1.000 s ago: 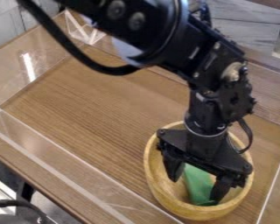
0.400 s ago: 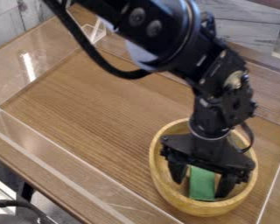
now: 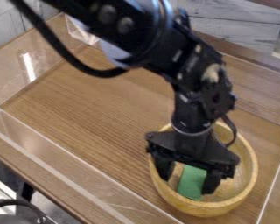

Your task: Put the green block in the brown bowl

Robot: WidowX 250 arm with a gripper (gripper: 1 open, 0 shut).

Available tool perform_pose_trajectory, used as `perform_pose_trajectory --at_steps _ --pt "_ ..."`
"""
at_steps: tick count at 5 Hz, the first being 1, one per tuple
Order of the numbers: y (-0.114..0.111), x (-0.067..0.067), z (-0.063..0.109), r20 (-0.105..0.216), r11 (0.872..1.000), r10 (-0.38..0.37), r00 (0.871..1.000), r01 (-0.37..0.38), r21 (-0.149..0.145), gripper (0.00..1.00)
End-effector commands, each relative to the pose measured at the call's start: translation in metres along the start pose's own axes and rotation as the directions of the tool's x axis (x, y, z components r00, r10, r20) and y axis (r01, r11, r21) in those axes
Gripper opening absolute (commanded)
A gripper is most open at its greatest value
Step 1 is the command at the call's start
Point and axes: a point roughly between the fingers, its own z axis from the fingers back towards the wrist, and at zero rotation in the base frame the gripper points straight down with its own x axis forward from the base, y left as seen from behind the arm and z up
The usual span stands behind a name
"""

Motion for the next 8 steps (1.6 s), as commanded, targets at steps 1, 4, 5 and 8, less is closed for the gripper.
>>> perform_pose_trajectory --at_steps 1,4,5,8 --pt "0.004 0.004 0.026 0.034 0.999 -0.026 0.999 0.028 -0.039 1.00" --pt "0.027 0.017 0.119 0.125 0.963 0.252 0.960 -0.236 -0.133 1.00" --pt "0.024 0.020 0.118 0.129 0.958 0.263 0.956 -0.244 -0.150 1.00" --pt "0.053 0.015 0.100 0.143 0.975 0.218 0.965 -0.209 -0.080 1.00"
